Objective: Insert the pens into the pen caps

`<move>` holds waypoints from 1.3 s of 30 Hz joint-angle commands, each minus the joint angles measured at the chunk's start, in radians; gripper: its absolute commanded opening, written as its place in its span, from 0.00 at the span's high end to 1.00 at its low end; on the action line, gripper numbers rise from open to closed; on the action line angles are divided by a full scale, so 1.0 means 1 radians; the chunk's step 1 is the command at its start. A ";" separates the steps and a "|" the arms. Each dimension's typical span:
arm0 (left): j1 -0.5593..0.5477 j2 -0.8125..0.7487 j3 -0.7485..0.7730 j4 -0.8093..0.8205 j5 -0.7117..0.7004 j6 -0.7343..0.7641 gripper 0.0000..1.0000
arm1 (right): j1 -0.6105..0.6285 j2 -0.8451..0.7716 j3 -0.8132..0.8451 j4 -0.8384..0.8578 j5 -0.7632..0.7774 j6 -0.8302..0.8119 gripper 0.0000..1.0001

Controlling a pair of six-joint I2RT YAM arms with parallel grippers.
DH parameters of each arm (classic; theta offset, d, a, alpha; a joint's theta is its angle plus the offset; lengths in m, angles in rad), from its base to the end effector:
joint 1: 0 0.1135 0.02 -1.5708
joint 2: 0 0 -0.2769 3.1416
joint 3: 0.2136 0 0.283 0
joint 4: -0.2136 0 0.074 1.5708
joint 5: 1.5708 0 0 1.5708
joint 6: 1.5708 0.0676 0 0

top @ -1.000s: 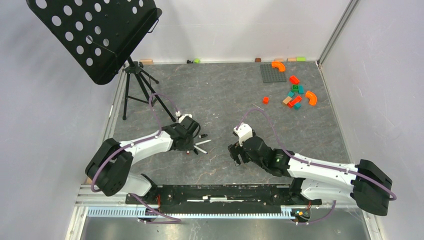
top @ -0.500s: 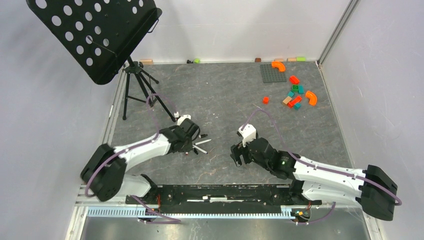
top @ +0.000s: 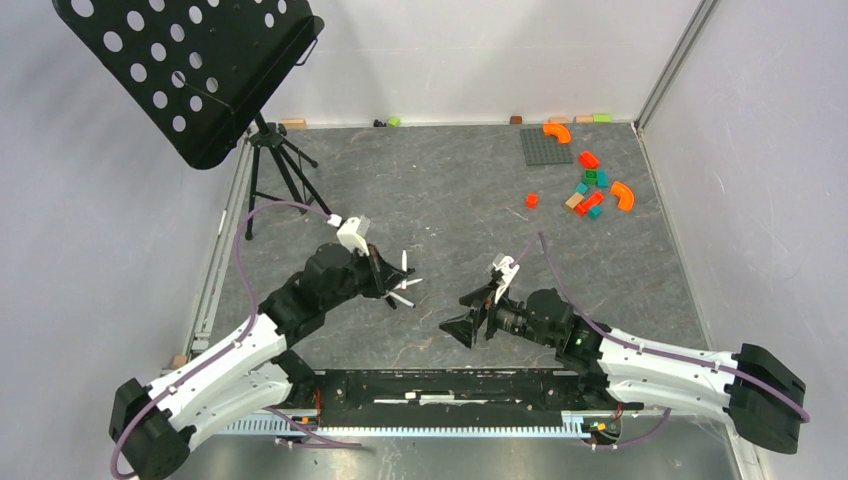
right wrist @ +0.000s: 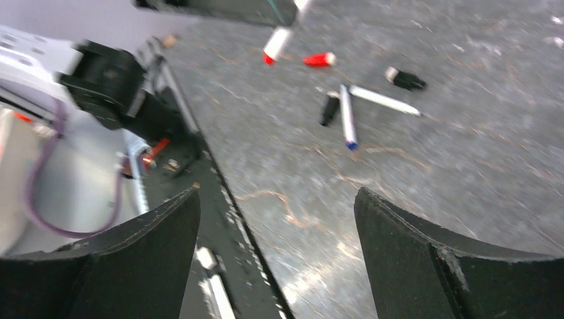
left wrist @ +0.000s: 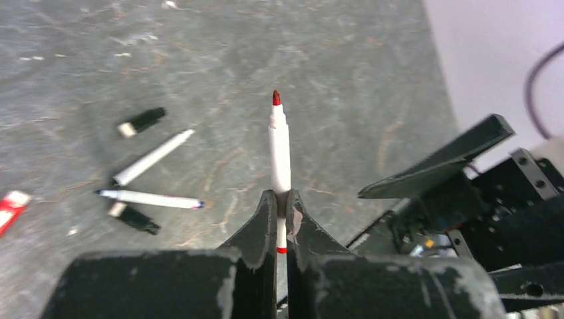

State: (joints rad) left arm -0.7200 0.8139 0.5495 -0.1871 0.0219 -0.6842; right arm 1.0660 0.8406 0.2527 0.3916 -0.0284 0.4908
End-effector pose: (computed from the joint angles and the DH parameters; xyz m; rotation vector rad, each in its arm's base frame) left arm 0.1794 -0.1593 0.2387 0.0531 2.1438 -0.8855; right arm 0.1132 0.2089 0.1887 -0.5650 1.8312 1.1237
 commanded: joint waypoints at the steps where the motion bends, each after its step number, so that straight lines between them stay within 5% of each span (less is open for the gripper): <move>1: -0.004 -0.057 -0.057 0.228 0.168 -0.100 0.98 | 0.001 0.002 -0.005 0.296 -0.107 0.103 0.12; 14: -0.010 -0.135 -0.167 0.548 0.340 -0.228 0.98 | 0.002 0.146 0.068 0.507 -0.187 0.199 0.19; 30: -0.026 -0.193 -0.203 0.594 0.364 -0.218 0.98 | 0.002 0.277 0.197 0.532 -0.269 0.241 0.56; 39: -0.027 -0.220 -0.218 0.594 0.358 -0.216 0.98 | 0.002 0.278 0.221 0.497 -0.241 0.224 0.57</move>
State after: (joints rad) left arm -0.7422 0.6052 0.3450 0.3737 0.3687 -0.8845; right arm 1.0649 1.1233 0.4118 0.8635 -0.2703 0.7284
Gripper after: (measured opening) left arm 0.053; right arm 0.433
